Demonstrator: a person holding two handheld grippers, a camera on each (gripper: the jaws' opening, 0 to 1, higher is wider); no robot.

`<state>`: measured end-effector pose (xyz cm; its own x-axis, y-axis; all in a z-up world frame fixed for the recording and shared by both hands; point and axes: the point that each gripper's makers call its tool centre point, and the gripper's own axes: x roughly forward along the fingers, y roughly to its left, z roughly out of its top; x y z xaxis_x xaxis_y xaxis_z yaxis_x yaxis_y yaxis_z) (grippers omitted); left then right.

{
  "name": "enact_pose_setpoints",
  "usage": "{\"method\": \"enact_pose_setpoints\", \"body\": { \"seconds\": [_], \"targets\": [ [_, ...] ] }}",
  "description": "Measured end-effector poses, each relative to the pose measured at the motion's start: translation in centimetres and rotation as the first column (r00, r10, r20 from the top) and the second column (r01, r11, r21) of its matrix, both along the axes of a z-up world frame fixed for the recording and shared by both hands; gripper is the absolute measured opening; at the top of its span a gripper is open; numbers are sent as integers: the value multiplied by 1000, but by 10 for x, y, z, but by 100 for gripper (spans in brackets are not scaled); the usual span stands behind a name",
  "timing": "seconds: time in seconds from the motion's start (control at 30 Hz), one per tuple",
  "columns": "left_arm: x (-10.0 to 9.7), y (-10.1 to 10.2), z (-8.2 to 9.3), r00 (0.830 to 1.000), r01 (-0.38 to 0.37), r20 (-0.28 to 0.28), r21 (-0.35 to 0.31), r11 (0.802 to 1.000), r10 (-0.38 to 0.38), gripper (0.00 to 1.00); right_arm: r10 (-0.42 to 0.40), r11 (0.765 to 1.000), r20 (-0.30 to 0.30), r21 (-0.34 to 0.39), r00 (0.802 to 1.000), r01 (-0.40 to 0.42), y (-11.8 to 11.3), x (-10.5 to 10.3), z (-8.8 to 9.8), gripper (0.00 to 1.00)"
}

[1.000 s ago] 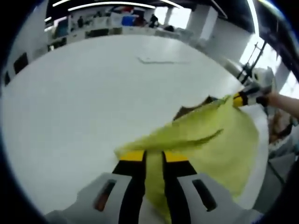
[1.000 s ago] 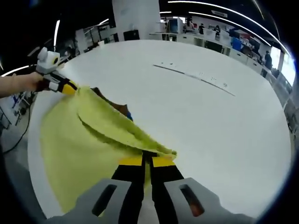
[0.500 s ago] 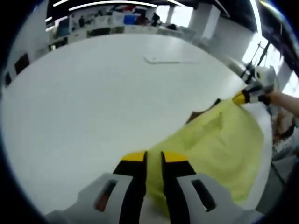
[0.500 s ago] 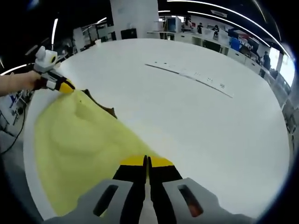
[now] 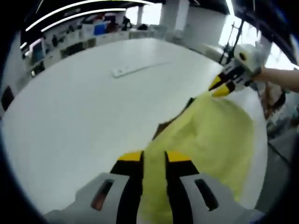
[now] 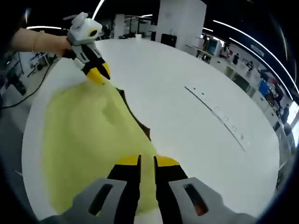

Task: Fold the garment on the visible template until the final outline fits inside the template.

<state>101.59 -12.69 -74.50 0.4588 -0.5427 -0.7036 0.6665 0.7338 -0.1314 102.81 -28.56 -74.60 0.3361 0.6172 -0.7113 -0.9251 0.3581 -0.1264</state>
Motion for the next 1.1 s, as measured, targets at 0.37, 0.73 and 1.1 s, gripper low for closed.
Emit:
{"method": "enact_pose_setpoints", "body": {
  "seconds": [0.37, 0.73, 1.1],
  "targets": [
    [5, -25, -21, 978, 203, 11, 138, 969, -207, 13, 198, 977, 0, -83, 980, -197, 46, -8, -21, 14],
    [5, -23, -28, 966, 253, 1, 192, 948, -258, 6, 207, 974, -6, -93, 978, -207, 48, -4, -23, 8],
    [4, -23, -28, 968, 247, -6, 184, 952, -250, 0, 211, 972, -11, -99, 977, -211, 47, -6, -25, 1]
  ]
}}
